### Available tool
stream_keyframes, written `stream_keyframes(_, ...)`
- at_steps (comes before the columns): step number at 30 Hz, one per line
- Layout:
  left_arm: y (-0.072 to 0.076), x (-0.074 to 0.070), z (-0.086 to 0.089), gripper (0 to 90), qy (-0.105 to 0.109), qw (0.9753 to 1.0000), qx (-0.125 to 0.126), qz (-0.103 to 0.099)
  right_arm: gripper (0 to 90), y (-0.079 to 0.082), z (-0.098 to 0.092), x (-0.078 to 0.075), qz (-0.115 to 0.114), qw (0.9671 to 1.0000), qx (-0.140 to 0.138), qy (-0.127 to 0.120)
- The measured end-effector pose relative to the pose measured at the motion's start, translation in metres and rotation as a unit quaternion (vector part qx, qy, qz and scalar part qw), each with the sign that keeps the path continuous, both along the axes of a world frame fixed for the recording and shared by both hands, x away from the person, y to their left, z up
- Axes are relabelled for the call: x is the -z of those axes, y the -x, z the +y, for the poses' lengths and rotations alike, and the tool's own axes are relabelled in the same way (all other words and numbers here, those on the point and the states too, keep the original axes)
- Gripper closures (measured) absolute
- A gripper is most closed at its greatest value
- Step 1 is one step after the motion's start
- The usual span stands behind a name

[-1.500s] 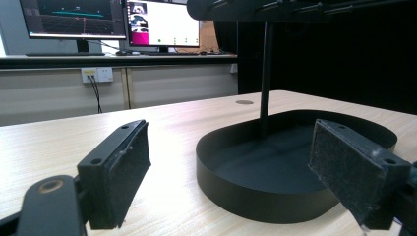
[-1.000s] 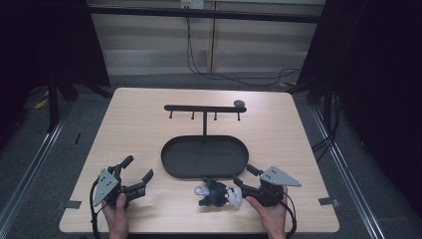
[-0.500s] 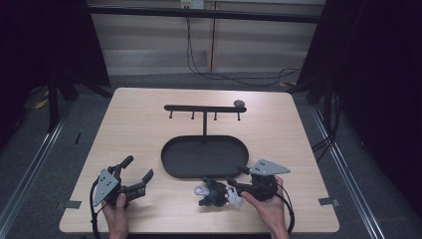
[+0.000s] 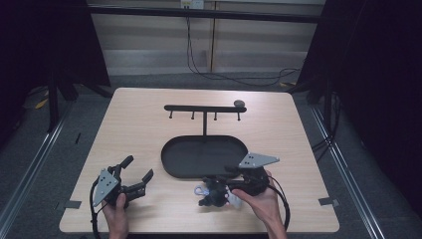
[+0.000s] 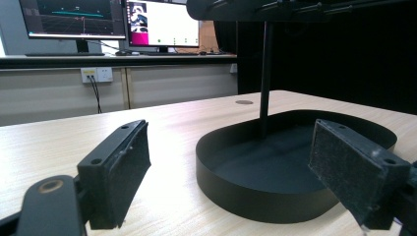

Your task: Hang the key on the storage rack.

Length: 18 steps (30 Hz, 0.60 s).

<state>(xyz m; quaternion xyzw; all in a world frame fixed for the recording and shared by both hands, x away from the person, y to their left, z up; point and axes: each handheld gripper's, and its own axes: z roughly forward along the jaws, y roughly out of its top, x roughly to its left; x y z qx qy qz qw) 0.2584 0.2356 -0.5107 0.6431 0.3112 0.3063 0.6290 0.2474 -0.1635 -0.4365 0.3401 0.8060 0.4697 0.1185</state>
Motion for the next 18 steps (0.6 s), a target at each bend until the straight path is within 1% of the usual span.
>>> stream_keyframes(1,0.000,0.000,0.000,15.3,0.000,1.0000,0.000,0.000,53.2,0.000,0.000,0.000,0.000,1.0000,0.000,0.000)
stream_keyframes(2,0.000,0.000,0.000,15.3,0.000,1.0000,0.000,0.000,54.0,-0.001,0.002,-0.001,0.002,1.0000,-0.008,0.000)
stream_keyframes(4,0.000,0.000,0.000,15.3,0.000,1.0000,0.000,0.000,56.2,-0.002,0.007,-0.002,-0.006,0.9999,-0.007,0.013)
stream_keyframes(5,0.000,0.000,0.000,15.3,0.000,1.0000,0.000,0.000,57.1,-0.004,0.009,-0.003,-0.001,0.9998,-0.015,0.013)
stream_keyframes(6,0.000,0.000,0.000,15.3,0.000,1.0000,0.000,0.000,60.0,-0.005,0.012,-0.004,-0.004,0.9996,-0.019,0.021)
stream_keyframes(7,0.000,0.000,0.000,15.3,0.000,1.0000,0.000,0.000,60.0,-0.005,0.012,-0.004,-0.004,0.9996,-0.019,0.021)
stream_keyframes(9,0.000,0.000,0.000,15.3,0.000,1.0000,0.000,0.000,61.0,-0.008,0.015,-0.005,0.005,0.9991,-0.029,0.032)
stream_keyframes(10,0.000,0.000,0.000,15.3,0.000,1.0000,0.000,0.000,60.2,-0.010,0.018,-0.007,0.017,0.9982,-0.040,0.042)
stream_keyframes(11,0.000,0.000,0.000,15.3,0.000,1.0000,0.000,0.000,60.2,-0.010,0.018,-0.007,0.017,0.9982,-0.040,0.042)
stream_keyframes(13,0.000,0.000,0.000,15.3,0.000,1.0000,0.000,0.000,59.1,-0.014,0.020,-0.008,0.035,0.9968,-0.052,0.049)
stream_keyframes(16,0.000,0.000,0.000,15.3,0.000,1.0000,0.000,0.000,56.9,-0.019,0.024,-0.009,0.056,0.9939,-0.071,0.063)
stream_keyframes(17,0.000,0.000,0.000,15.3,0.000,1.0000,0.000,0.000,57.0,-0.020,0.026,-0.010,0.063,0.9922,-0.081,0.070)
stream_keyframes(18,0.000,0.000,0.000,15.3,0.000,1.0000,0.000,0.000,57.2,-0.021,0.029,-0.011,0.065,0.9910,-0.088,0.077)
